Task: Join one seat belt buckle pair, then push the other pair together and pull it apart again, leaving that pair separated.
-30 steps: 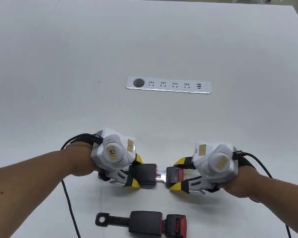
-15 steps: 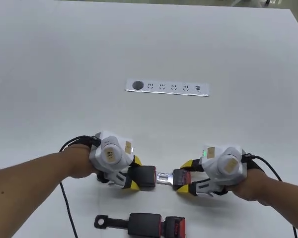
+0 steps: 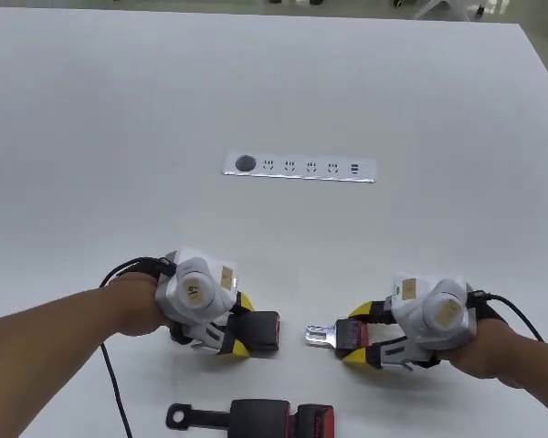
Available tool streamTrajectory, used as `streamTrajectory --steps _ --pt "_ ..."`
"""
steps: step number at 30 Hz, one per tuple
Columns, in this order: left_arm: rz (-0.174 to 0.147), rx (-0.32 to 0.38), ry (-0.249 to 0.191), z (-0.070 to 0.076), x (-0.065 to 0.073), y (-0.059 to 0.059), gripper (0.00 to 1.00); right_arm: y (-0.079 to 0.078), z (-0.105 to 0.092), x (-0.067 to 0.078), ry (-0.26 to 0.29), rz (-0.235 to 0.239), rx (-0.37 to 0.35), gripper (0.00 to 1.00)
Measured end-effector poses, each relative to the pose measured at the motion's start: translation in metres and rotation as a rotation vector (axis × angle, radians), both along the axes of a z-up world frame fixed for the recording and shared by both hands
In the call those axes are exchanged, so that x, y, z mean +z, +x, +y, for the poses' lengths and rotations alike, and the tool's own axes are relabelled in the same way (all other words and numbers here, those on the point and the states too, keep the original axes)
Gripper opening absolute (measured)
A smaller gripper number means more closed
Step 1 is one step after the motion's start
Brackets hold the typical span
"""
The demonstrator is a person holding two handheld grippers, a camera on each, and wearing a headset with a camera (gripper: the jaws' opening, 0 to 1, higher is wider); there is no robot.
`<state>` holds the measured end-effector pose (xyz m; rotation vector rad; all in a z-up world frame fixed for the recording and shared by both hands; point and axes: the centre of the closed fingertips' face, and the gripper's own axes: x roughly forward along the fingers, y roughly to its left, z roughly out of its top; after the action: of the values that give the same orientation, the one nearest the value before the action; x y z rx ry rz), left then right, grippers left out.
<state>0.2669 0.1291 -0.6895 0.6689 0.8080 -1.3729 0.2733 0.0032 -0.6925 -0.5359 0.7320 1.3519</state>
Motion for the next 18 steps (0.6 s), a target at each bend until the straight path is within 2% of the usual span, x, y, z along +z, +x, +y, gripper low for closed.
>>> streamTrajectory --steps 10,18 --pt "0.0 0.0 0.008 -0.001 -0.001 0.0 0.34 0.002 -0.024 -0.004 -0.014 -0.002 -0.011 0.33" --pt "-0.001 -0.001 0.008 -0.002 0.0 0.0 0.34 -0.003 -0.047 -0.001 -0.014 0.003 -0.03 0.34"
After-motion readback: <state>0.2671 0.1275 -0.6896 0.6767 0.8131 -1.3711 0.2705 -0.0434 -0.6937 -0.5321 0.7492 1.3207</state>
